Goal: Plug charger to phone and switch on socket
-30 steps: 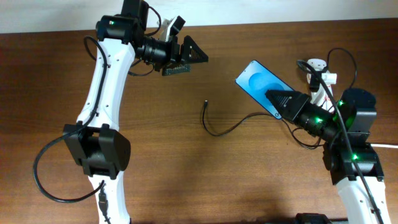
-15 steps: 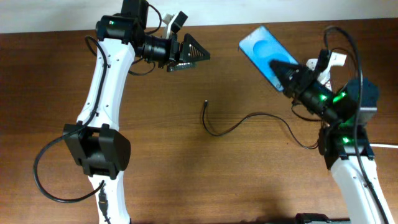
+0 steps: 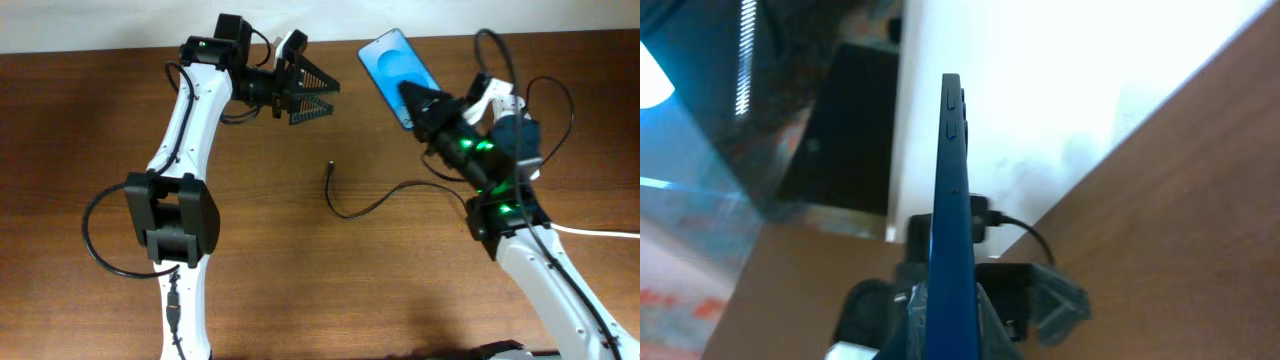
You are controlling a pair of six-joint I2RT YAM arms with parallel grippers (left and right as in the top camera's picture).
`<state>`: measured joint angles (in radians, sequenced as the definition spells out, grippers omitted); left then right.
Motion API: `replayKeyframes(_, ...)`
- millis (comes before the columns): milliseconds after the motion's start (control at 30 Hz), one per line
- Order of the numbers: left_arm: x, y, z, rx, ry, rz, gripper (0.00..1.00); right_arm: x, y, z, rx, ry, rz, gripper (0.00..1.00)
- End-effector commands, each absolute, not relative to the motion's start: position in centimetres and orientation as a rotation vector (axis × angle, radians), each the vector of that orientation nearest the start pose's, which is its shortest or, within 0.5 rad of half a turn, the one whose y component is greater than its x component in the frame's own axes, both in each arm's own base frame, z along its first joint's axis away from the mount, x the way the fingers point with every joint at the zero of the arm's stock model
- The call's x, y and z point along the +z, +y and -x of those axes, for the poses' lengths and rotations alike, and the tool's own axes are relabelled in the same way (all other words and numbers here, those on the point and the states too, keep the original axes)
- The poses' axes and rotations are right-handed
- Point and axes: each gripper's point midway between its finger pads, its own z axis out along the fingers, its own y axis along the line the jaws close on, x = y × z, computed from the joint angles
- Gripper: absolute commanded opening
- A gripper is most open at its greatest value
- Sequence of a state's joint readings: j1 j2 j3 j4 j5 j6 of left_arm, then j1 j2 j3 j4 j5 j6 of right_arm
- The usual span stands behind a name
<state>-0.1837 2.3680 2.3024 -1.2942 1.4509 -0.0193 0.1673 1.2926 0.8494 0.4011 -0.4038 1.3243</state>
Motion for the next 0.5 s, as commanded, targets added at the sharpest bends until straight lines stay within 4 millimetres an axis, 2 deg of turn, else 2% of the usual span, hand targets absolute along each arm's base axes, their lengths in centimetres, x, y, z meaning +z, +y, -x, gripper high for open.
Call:
replayKeyframes(0,25.7,-25.4,-43.9,-2.102,2.235,-0.435,0.99,29.7,14.2,-42.5,1.419,1.619,-0.903,0.04)
replayKeyframes(67,25.8,-25.5,-44.2,-2.087,2.214,-0.461,0.99,28.7,15.6,-43.0,1.45,1.615,-0.948,0.04)
replayKeyframes(167,25.6,-25.6,-45.1,-2.06,2.232,-0.445,1.0,27.6,16.5,-43.3,1.482,1.626,-1.003,0.04)
replayKeyframes(333,25.3,-26.0,-46.7,-2.005,2.291,-0.371,1.0,28.2,16.4,-43.4,1.499,1.594,-1.0,0.04)
replayKeyframes(467,25.5,-27.4,-46.8,-1.996,2.294,-0.392,0.98,28.4,16.2,-43.5,1.506,1.58,-1.012,0.04)
